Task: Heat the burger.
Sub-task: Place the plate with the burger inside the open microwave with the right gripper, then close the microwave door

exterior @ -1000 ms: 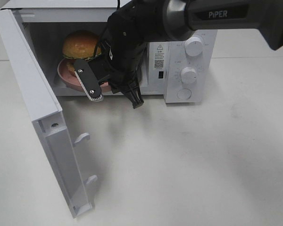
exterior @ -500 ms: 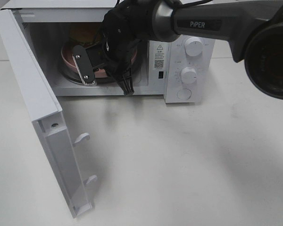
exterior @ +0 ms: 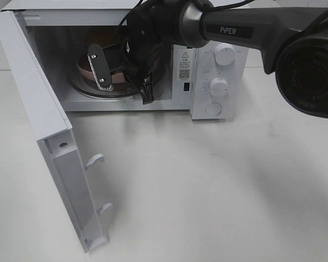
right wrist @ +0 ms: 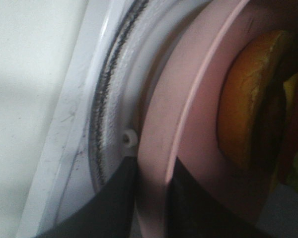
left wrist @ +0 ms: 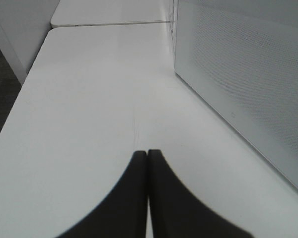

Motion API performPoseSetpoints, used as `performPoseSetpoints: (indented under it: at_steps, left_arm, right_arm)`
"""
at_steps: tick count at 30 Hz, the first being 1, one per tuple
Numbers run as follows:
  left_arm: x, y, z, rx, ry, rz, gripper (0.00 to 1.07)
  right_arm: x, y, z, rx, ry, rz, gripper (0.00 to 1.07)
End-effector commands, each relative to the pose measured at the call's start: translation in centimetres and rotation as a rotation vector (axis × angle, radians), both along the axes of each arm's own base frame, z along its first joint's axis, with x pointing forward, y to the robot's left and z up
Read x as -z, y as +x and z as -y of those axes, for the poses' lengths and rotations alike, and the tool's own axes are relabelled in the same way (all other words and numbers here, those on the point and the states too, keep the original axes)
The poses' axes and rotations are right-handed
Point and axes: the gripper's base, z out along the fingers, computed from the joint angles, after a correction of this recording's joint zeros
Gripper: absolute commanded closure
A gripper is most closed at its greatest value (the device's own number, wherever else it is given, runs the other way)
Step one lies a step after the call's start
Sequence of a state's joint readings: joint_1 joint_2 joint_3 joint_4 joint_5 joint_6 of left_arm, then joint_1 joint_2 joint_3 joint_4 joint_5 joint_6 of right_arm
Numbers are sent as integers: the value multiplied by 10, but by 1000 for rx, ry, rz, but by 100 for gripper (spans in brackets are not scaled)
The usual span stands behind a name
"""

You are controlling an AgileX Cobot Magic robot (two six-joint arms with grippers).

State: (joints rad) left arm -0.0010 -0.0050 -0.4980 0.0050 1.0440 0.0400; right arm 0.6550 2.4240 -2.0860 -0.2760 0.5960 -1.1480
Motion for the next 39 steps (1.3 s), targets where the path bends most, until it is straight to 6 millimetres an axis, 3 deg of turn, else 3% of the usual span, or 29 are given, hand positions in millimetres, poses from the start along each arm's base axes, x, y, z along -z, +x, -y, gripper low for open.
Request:
performPoseSetpoints:
  at_steps: [1, 4, 13, 29, 39]
  left_arm:
    - [0, -4, 0, 0, -5, 31, 106]
    - [0, -4, 0, 0, -5, 31, 106]
    - [0, -4, 0, 0, -5, 31, 106]
    - [0, -4, 0, 0, -5, 31, 106]
    - [0, -4, 0, 0, -5, 31, 106]
  right_arm:
    - [-10, 2, -3, -2, 63, 17, 77]
    - [-9, 0, -3, 0, 70, -5, 64]
    - [-3, -14, 4, 13, 62, -78, 42]
    - [-21, -47, 28, 7, 54, -96, 37]
    - [-35, -85, 56, 97, 129, -118, 34]
